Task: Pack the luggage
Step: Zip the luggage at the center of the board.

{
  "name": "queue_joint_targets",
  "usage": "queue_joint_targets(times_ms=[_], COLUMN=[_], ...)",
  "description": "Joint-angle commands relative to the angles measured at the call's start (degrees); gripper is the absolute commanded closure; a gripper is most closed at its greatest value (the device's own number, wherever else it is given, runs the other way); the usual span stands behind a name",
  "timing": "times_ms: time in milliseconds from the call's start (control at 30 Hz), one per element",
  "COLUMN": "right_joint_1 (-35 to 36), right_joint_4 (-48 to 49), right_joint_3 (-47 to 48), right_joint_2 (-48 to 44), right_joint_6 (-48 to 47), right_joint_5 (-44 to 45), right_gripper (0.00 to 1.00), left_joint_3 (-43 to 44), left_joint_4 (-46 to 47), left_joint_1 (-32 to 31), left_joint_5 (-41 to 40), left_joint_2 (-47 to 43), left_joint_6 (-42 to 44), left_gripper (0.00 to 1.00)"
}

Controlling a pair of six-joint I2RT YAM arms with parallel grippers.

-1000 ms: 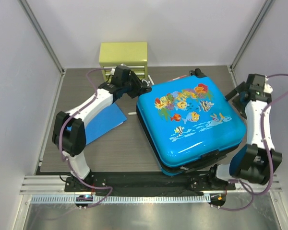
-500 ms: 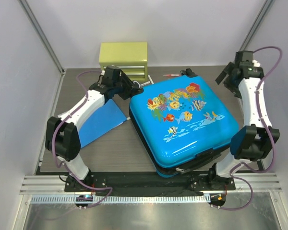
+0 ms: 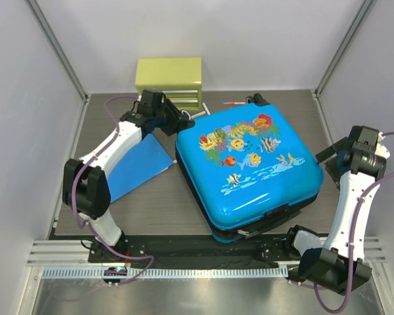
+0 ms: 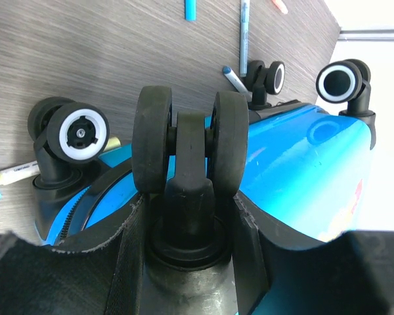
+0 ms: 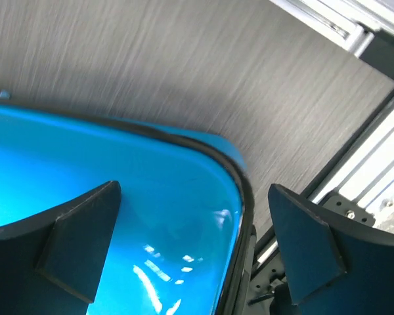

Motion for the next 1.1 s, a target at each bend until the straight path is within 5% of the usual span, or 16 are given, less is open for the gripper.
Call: queue_joint_targets(times_ms=[0, 300, 1067], right_joint_1=[0.3, 0.1, 0.2], right_joint_4=[-10.0, -14.7, -18.1], right_joint_3=[-6.2, -10.9, -14.1], right_joint_2=[-5.8, -9.1, -8.3], right_joint_6=[4.0, 3.4, -8.4], right_joint_5=[1.3, 4.9, -17.0], right_gripper=[0.0, 0.0, 0.04], left_joint_3=[4.3, 3.6, 8.8], left_joint_4=[4.6, 6.1, 8.9], left_joint_1=[3.5, 5.3, 8.6], left_joint_5=[-2.7, -1.5, -5.6], left_joint_2=[-1.0, -0.5, 6.8], left_joint_6=[1.1, 0.8, -1.2], left_gripper=[1.0, 1.0, 1.0])
